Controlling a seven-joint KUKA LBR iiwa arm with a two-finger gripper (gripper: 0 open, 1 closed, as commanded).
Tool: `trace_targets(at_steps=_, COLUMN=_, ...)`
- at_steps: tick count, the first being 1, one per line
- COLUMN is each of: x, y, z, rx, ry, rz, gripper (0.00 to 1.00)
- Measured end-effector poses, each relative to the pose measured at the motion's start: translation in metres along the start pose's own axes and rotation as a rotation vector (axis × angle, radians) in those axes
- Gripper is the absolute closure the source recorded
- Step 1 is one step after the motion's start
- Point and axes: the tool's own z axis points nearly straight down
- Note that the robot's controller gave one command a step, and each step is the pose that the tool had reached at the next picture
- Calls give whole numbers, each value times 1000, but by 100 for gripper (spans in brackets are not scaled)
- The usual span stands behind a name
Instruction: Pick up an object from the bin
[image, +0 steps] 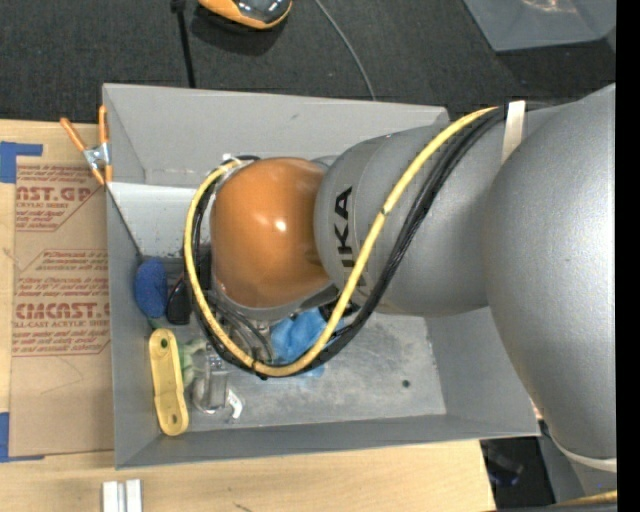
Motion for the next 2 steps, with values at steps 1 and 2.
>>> trace_targets(at_steps=1, x=-2, y=-2, z=-5, rx=-2, ry=-7, rz=3, gripper=0)
trace_targets(at_steps=2, x=2, y=-24, z=69, rx=-3, ry=-6, rz=-23, gripper=0)
